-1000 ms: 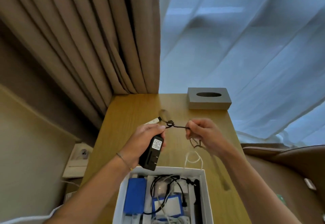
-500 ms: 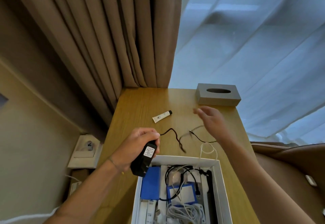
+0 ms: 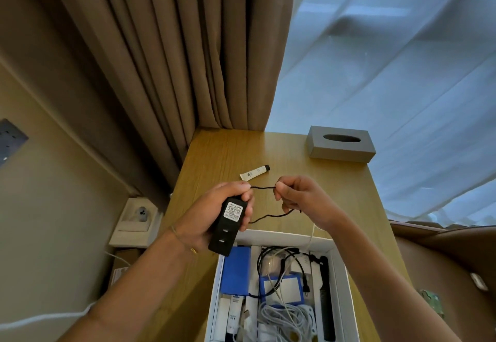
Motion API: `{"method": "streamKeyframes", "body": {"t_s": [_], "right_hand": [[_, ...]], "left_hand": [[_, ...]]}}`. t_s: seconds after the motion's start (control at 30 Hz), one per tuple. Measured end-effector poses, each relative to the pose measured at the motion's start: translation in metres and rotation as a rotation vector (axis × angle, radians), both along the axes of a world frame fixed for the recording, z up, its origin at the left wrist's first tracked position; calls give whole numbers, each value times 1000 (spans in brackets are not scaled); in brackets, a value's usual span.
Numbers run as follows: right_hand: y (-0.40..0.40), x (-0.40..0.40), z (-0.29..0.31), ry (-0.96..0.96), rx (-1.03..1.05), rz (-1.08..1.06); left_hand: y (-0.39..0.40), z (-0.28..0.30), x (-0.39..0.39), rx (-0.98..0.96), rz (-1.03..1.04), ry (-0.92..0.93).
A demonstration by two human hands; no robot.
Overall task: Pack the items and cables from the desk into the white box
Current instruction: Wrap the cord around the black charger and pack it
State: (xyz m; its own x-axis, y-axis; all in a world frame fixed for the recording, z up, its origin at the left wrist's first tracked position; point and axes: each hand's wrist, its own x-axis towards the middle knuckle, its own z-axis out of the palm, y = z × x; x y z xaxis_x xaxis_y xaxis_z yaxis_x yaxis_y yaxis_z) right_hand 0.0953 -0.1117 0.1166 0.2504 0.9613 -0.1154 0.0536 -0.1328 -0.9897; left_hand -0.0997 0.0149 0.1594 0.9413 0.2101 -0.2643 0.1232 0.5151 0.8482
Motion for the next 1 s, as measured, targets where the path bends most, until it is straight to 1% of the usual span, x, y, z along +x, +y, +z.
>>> {"method": "streamKeyframes", "body": {"t_s": [0.1,0.13,0.2,0.27,0.33,0.4,0.47,0.53,0.6,0.7,0.77,0.8,0.87,0.9,0.93,1.0], "right_hand": [[5,-1,-12,-175,-42,-77],[4,0,-16,-238,-58,-98],[-1,8,-21,-356,-87,-135],[-6,19,-22,-528,-103,-169],[-11,32,-22,-689,-86,-221],[-17,46,-23,-797,-68,-300],[-22,54,-27,-859,-70,-371],[-20,47,-31,-922,-106,-377],[-15,28,-36,-967,-185,-317],[-14,-2,-43,-977,-291,-202],[-13,-25,-44,-994,-339,-70],[-12,-38,-42,-1004,-353,13],[-10,-62,-31,-1024,-338,159],[-9,-69,-23,-1020,-306,187],[-10,-73,-14,-1000,-273,182],[-14,-70,9,-925,-220,127]], "left_hand": [[1,-1,3,-200,107,-56],[3,-2,2,-240,143,-77],[9,-4,-2,-243,176,-79],[14,-7,-9,-217,164,-64],[20,-7,-15,-199,150,-69],[23,-4,-17,-196,178,-90],[22,0,-13,-209,245,-100],[21,1,-5,-270,330,-118],[23,0,5,-309,413,-157],[33,-4,20,-294,559,-186],[37,-9,31,-193,648,-165],[37,-13,36,-83,685,-133],[35,-22,44,231,742,-33],[34,-28,46,385,751,13],[34,-33,46,498,741,42],[33,-41,42,616,666,55]]}}
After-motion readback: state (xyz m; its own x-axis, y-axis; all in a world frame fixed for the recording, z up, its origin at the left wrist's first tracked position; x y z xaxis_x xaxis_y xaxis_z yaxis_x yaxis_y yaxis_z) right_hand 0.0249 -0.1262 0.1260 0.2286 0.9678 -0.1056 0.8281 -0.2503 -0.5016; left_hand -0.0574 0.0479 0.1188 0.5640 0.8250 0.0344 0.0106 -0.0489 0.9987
